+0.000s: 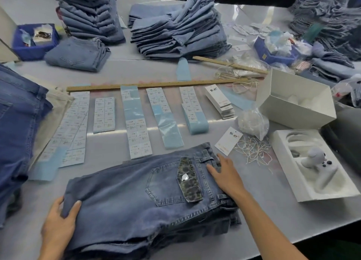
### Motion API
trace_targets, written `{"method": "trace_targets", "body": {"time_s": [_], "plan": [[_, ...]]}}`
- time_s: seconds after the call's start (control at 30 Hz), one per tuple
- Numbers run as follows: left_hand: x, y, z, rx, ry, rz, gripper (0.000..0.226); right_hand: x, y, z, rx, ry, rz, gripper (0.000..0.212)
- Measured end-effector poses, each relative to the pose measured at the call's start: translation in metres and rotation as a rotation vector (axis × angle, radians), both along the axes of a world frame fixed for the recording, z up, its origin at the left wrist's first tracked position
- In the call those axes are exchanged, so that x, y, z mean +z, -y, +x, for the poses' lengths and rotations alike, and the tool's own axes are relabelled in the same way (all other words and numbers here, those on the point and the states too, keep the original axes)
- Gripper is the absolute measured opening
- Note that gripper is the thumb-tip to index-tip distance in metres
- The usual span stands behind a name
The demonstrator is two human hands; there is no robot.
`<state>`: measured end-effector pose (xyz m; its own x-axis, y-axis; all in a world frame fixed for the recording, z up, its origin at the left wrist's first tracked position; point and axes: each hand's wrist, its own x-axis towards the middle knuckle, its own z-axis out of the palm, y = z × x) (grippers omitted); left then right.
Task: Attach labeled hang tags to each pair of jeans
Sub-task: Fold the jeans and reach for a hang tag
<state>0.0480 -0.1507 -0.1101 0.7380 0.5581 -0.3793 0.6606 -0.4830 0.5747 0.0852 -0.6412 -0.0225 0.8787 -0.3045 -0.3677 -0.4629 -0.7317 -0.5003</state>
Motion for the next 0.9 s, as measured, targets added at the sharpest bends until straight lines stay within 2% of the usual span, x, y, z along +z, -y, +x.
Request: {"method": "trace_targets", "body": {"time_s": [0.17, 0.27, 0.33, 0.4, 0.43, 0.5, 0.53, 0.57, 0.63, 0.7, 0.77, 0.83, 0.87, 0.9], "plan": [[0.0, -0.004, 0.002, -0.006, 0.017, 0.032, 0.053, 0.007, -0.003, -0.065, 0.066, 0.024, 0.077, 0.065], [0.005, 0.004, 0.001, 0.005, 0.059, 0.01, 0.061, 0.017, 0.0, -0.099, -0.115, 0.027, 0.157, 0.064], [0.009, 0.009, -0.002, -0.005, 0.021, 0.01, 0.063, 0.027, 0.002, -0.111, -0.213, 0.042, 0.215, 0.061], [0.021, 0.022, -0.003, -0.056, 0.008, 0.134, 0.065, 0.039, 0.002, -0.116, -0.212, 0.002, 0.306, 0.055], [0.028, 0.033, -0.002, -0.104, 0.068, 0.25, 0.07, 0.044, 0.002, -0.114, -0.181, -0.027, 0.334, 0.055], [0.051, 0.076, -0.001, -0.271, 0.323, 0.399, 0.073, 0.055, 0.003, -0.102, -0.112, -0.041, 0.302, 0.05], [0.067, 0.11, -0.003, -0.396, 0.452, 0.342, 0.073, 0.06, 0.002, -0.09, -0.117, -0.015, 0.315, 0.041], [0.084, 0.148, -0.008, -0.584, 0.527, 0.198, 0.077, 0.066, 0.002, -0.078, -0.161, 0.013, 0.366, 0.034], [0.11, 0.22, -0.015, -0.938, 0.495, -0.006, 0.09, 0.081, -0.009, -0.051, -0.208, 0.052, 0.482, 0.026], [0.119, 0.272, -0.016, -1.099, 0.436, -0.024, 0.104, 0.095, -0.026, -0.028, -0.199, 0.07, 0.603, 0.022], [0.12, 0.298, -0.008, -0.964, 0.444, -0.117, 0.095, 0.11, -0.04, -0.013, -0.203, 0.106, 0.757, 0.02], [0.119, 0.296, 0.006, -0.726, 0.477, -0.247, 0.064, 0.117, -0.037, -0.009, -0.278, 0.221, 0.989, 0.022], [0.117, 0.288, 0.014, -0.615, 0.463, -0.337, 0.052, 0.116, -0.031, -0.011, -0.309, 0.303, 1.031, 0.023], [0.113, 0.279, 0.021, -0.514, 0.44, -0.442, 0.045, 0.113, -0.024, -0.017, -0.319, 0.366, 0.952, 0.023]]}}
